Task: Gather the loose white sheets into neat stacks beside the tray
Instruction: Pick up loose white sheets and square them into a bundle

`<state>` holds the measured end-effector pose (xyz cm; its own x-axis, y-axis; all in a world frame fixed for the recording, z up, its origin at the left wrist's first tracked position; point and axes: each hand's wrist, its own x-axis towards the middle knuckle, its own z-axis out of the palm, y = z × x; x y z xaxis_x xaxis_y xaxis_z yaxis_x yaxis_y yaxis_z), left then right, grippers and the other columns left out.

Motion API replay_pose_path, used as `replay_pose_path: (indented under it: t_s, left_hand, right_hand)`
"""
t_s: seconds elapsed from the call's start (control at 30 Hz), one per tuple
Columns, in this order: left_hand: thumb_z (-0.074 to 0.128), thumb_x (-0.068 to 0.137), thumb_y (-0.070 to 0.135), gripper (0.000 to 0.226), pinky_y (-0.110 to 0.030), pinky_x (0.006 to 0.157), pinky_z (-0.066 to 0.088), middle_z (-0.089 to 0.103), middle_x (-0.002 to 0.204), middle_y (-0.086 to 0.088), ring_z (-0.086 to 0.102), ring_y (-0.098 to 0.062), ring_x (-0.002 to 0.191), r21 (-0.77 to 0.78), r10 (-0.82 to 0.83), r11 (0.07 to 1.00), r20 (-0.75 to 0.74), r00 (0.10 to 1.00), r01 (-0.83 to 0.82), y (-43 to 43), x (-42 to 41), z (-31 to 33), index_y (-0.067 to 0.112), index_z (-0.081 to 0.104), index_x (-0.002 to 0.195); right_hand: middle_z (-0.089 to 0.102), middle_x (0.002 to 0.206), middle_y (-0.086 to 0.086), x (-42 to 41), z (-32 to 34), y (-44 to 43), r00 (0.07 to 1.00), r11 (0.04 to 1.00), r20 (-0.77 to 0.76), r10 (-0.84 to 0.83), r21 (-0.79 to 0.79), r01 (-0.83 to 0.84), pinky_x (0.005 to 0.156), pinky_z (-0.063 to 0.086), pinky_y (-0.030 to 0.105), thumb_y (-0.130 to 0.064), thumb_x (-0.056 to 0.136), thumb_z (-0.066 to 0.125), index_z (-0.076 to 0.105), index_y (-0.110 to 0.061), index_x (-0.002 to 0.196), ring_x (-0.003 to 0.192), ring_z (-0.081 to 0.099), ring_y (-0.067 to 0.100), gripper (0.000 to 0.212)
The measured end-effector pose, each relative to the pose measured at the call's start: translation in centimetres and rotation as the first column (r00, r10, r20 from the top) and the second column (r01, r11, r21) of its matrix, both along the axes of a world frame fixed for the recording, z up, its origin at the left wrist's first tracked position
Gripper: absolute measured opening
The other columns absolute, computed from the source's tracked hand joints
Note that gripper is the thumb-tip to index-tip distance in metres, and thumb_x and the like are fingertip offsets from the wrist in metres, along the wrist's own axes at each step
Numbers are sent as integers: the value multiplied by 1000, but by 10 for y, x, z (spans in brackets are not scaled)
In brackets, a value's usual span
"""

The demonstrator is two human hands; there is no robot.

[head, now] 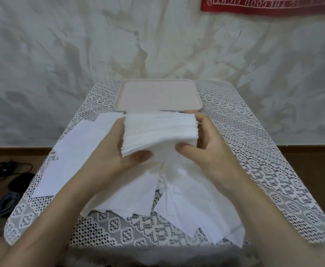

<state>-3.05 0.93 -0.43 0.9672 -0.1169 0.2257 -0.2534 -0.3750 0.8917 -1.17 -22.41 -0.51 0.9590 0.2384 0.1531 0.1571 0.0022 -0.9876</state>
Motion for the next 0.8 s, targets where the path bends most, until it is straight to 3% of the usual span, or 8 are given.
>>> replay_pose_path:
  t_s: [0.1,0.27,0.33,0.4,0.47,0.53,0.67,0.8]
  left_hand:
    - [93,75,31,77,-3,85,45,65,121,40,59,17,114,-14,-10,1000,-16,1000,10,-4,-2,0,34,50,138]
    - [93,68,43,85,-10,96,47,65,133,27,60,5,126,-35,-24,999,6,1000,24,-12,1,-2,34,49,141]
    - [93,69,40,83,-18,100,49,67,135,22,61,-1,129,-93,-29,995,7,1000,29,-15,2,-5,33,51,140]
    - [90,75,32,74,-36,106,52,68,137,14,63,-9,130,-167,-45,985,-26,999,40,-16,0,-8,33,54,140]
    - [89,78,32,72,-51,110,48,68,138,10,63,-13,131,-149,-37,988,-28,999,32,-14,0,-10,33,55,141]
    - [88,79,35,72,-55,112,46,68,139,8,62,-15,132,-129,-29,991,-26,999,25,-14,1,-10,32,55,143]
    - [81,83,23,57,-60,104,54,74,129,-2,70,-24,122,-348,6,937,-48,999,-23,-18,0,-6,23,59,135]
    - [80,85,33,60,-59,104,53,71,129,-19,69,-38,119,-597,20,797,-135,991,-97,-23,-2,-10,12,58,136]
  right_hand:
    - [71,120,-5,-3,-3,2,998,994,-57,27,-109,-33,93,55,29,-8,85,79,50,-33,133,111,68,11,61]
    - [72,122,-9,-6,-2,3,996,990,-71,53,-129,-62,91,53,17,-12,88,79,49,-29,133,112,68,3,56]
    - [71,120,-12,-8,-2,2,997,987,-55,47,-152,-55,89,52,16,-14,92,74,47,-39,129,110,67,2,52]
    - [69,118,-16,-9,-1,3,996,985,-63,63,-159,-73,85,51,12,-15,96,68,44,-51,119,108,66,-2,49]
    - [70,114,-14,-9,0,3,995,978,-66,79,-187,-90,85,52,15,-13,97,66,47,-49,115,105,67,-1,45]
    - [72,114,-8,-7,-1,3,999,979,-31,32,-199,-37,92,55,30,-9,94,69,55,-35,121,107,68,9,40]
    - [76,111,-3,-7,5,5,999,999,12,-29,-18,29,87,58,31,-4,90,74,64,-21,119,104,72,15,35]
    - [77,109,11,-12,4,15,987,965,-160,7,261,36,85,60,41,-9,82,82,65,-8,120,102,75,30,42]
